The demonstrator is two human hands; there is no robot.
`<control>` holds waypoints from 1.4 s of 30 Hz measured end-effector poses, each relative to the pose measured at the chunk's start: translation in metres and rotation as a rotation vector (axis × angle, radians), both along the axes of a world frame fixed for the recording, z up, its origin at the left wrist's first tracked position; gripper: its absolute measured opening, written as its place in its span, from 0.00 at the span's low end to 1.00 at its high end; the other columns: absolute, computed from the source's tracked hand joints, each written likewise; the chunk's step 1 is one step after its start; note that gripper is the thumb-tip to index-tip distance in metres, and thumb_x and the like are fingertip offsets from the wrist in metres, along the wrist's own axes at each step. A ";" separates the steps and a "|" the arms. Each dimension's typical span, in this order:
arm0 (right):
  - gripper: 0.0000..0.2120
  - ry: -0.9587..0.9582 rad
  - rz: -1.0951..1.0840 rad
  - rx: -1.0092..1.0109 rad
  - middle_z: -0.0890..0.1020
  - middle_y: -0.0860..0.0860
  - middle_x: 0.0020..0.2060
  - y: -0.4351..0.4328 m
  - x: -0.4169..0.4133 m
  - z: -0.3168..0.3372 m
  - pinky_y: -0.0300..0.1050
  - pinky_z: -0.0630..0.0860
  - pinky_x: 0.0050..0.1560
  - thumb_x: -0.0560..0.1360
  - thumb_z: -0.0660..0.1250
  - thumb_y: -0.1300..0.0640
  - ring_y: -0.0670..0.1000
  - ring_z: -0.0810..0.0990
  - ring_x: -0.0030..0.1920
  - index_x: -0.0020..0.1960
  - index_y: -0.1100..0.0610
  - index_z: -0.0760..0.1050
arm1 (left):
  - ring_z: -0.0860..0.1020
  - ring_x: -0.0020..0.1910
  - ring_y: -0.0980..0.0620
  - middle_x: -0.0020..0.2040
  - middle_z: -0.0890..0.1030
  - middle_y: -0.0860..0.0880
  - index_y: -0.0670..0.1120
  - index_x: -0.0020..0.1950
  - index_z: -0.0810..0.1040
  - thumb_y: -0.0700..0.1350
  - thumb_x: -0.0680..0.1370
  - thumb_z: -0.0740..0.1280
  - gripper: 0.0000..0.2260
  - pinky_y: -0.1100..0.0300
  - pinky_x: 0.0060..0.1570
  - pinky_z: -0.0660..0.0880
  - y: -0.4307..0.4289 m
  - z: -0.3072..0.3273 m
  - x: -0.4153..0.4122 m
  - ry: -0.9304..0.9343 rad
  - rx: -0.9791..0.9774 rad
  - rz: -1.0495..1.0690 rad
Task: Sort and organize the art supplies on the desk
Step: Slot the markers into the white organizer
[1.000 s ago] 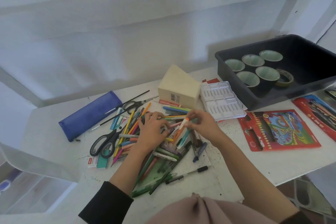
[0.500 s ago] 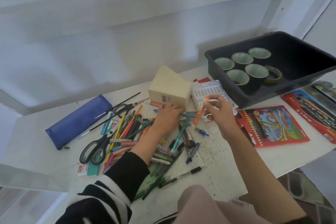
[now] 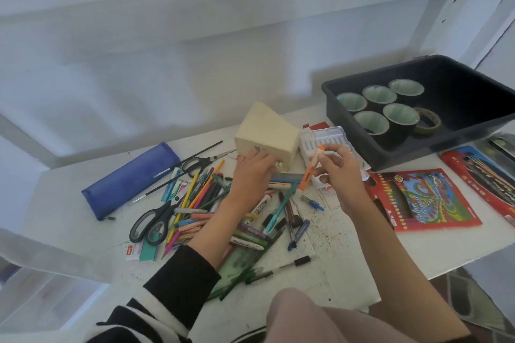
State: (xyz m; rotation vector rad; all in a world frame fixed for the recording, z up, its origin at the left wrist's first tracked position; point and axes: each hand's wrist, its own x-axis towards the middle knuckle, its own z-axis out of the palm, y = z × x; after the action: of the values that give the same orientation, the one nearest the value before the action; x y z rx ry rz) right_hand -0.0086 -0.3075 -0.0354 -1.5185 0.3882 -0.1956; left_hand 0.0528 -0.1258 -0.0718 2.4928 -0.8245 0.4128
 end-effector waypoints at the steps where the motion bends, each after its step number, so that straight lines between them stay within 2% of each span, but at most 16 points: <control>1: 0.05 -0.007 0.013 0.003 0.83 0.56 0.43 0.004 0.001 0.001 0.36 0.72 0.29 0.78 0.62 0.61 0.46 0.79 0.30 0.54 0.57 0.72 | 0.75 0.45 0.45 0.45 0.81 0.48 0.44 0.50 0.80 0.43 0.75 0.65 0.07 0.53 0.42 0.70 0.003 0.004 -0.003 -0.002 -0.082 0.011; 4: 0.04 -0.037 0.085 0.006 0.84 0.55 0.41 0.020 0.003 0.009 0.37 0.71 0.27 0.80 0.60 0.61 0.46 0.78 0.28 0.54 0.57 0.70 | 0.74 0.42 0.54 0.45 0.79 0.49 0.45 0.53 0.79 0.42 0.76 0.68 0.06 0.60 0.41 0.69 0.016 0.027 -0.019 0.151 -0.339 0.095; 6: 0.04 -0.065 0.142 0.001 0.84 0.56 0.42 0.032 0.004 0.014 0.38 0.71 0.28 0.80 0.58 0.61 0.46 0.78 0.27 0.53 0.55 0.69 | 0.72 0.38 0.62 0.43 0.78 0.54 0.49 0.51 0.76 0.42 0.76 0.68 0.05 0.63 0.38 0.68 0.029 0.042 -0.032 0.214 -0.456 0.124; 8: 0.04 -0.079 0.188 -0.014 0.83 0.58 0.43 0.043 0.004 0.019 0.43 0.74 0.33 0.80 0.58 0.61 0.47 0.79 0.29 0.53 0.54 0.69 | 0.71 0.33 0.61 0.39 0.76 0.59 0.53 0.46 0.72 0.42 0.75 0.70 0.09 0.66 0.34 0.68 0.044 0.055 -0.045 0.255 -0.568 0.134; 10: 0.06 -0.102 0.248 -0.023 0.83 0.59 0.44 0.058 0.005 0.024 0.49 0.75 0.38 0.80 0.57 0.61 0.48 0.79 0.30 0.55 0.55 0.70 | 0.70 0.31 0.60 0.36 0.74 0.57 0.54 0.44 0.70 0.41 0.73 0.73 0.13 0.63 0.33 0.70 0.063 0.066 -0.060 0.296 -0.644 0.171; 14: 0.07 -0.165 0.434 0.076 0.83 0.52 0.37 0.101 0.005 0.035 0.40 0.73 0.30 0.81 0.56 0.60 0.48 0.77 0.27 0.55 0.58 0.72 | 0.72 0.33 0.59 0.37 0.75 0.57 0.48 0.47 0.79 0.35 0.70 0.74 0.11 0.57 0.34 0.76 0.106 0.077 -0.095 0.199 -0.704 0.273; 17: 0.07 -0.233 0.578 0.150 0.83 0.52 0.36 0.142 0.005 0.041 0.41 0.71 0.28 0.82 0.55 0.60 0.49 0.77 0.26 0.51 0.57 0.71 | 0.74 0.38 0.53 0.43 0.77 0.54 0.51 0.49 0.80 0.30 0.71 0.71 0.16 0.49 0.36 0.78 0.146 0.080 -0.123 0.107 -0.688 0.379; 20: 0.08 -0.328 0.723 0.183 0.84 0.51 0.36 0.187 -0.003 0.052 0.39 0.72 0.27 0.82 0.53 0.61 0.49 0.77 0.26 0.50 0.56 0.71 | 0.76 0.41 0.49 0.45 0.78 0.56 0.53 0.48 0.81 0.28 0.71 0.69 0.19 0.49 0.37 0.80 0.186 0.081 -0.157 0.014 -0.701 0.525; 23: 0.08 -0.431 0.883 0.204 0.84 0.55 0.42 0.222 -0.015 0.063 0.44 0.73 0.32 0.82 0.53 0.60 0.52 0.78 0.30 0.52 0.59 0.71 | 0.78 0.44 0.56 0.47 0.78 0.60 0.53 0.48 0.80 0.29 0.71 0.70 0.19 0.58 0.41 0.81 0.214 0.085 -0.194 -0.064 -0.710 0.671; 25: 0.08 -0.510 1.005 0.215 0.83 0.58 0.46 0.246 -0.024 0.069 0.46 0.73 0.33 0.82 0.53 0.59 0.55 0.78 0.33 0.54 0.60 0.70 | 0.77 0.47 0.60 0.49 0.78 0.58 0.50 0.49 0.80 0.30 0.71 0.71 0.16 0.64 0.42 0.79 0.229 0.085 -0.219 -0.168 -0.671 0.787; 30: 0.07 -0.720 1.198 0.154 0.82 0.55 0.53 0.290 -0.045 0.082 0.48 0.77 0.41 0.82 0.52 0.59 0.59 0.81 0.41 0.56 0.57 0.69 | 0.77 0.45 0.59 0.46 0.78 0.50 0.40 0.49 0.82 0.32 0.71 0.72 0.09 0.69 0.44 0.77 0.256 0.072 -0.259 -0.398 -0.451 0.892; 32: 0.07 -0.837 1.215 0.028 0.81 0.46 0.53 0.300 -0.050 0.082 0.43 0.77 0.44 0.82 0.53 0.55 0.53 0.82 0.43 0.56 0.50 0.68 | 0.76 0.44 0.56 0.47 0.78 0.46 0.39 0.49 0.82 0.32 0.71 0.71 0.08 0.67 0.45 0.77 0.262 0.064 -0.262 -0.417 -0.388 0.919; 34: 0.07 -0.914 1.207 -0.086 0.81 0.38 0.48 0.307 -0.053 0.082 0.36 0.76 0.46 0.81 0.53 0.54 0.45 0.82 0.44 0.56 0.47 0.68 | 0.75 0.44 0.57 0.48 0.77 0.48 0.38 0.50 0.82 0.31 0.70 0.71 0.09 0.64 0.45 0.77 0.268 0.054 -0.258 -0.389 -0.372 0.948; 38: 0.11 -1.035 1.171 -0.195 0.79 0.44 0.45 0.310 -0.053 0.080 0.34 0.76 0.45 0.81 0.51 0.48 0.42 0.80 0.43 0.59 0.50 0.67 | 0.73 0.45 0.59 0.50 0.73 0.52 0.39 0.50 0.82 0.29 0.69 0.73 0.12 0.60 0.44 0.77 0.275 0.040 -0.244 -0.303 -0.337 0.989; 40: 0.14 -1.073 1.160 -0.269 0.78 0.46 0.45 0.311 -0.050 0.076 0.38 0.78 0.44 0.81 0.50 0.46 0.45 0.80 0.42 0.60 0.51 0.67 | 0.73 0.49 0.52 0.52 0.74 0.47 0.41 0.49 0.83 0.32 0.68 0.75 0.11 0.54 0.44 0.78 0.278 0.036 -0.237 -0.287 -0.267 1.064; 42: 0.13 -1.074 1.186 -0.309 0.77 0.46 0.46 0.313 -0.049 0.071 0.39 0.77 0.45 0.81 0.51 0.49 0.48 0.80 0.42 0.60 0.53 0.68 | 0.70 0.57 0.44 0.58 0.74 0.41 0.43 0.47 0.83 0.35 0.68 0.76 0.09 0.53 0.50 0.76 0.283 0.034 -0.232 -0.300 -0.210 1.145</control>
State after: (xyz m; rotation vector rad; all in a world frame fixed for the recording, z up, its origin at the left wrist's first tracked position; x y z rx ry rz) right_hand -0.0573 0.0052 0.0351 -1.4767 -1.4184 -0.0934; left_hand -0.1792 0.1567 -0.0377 2.4753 0.6358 1.1735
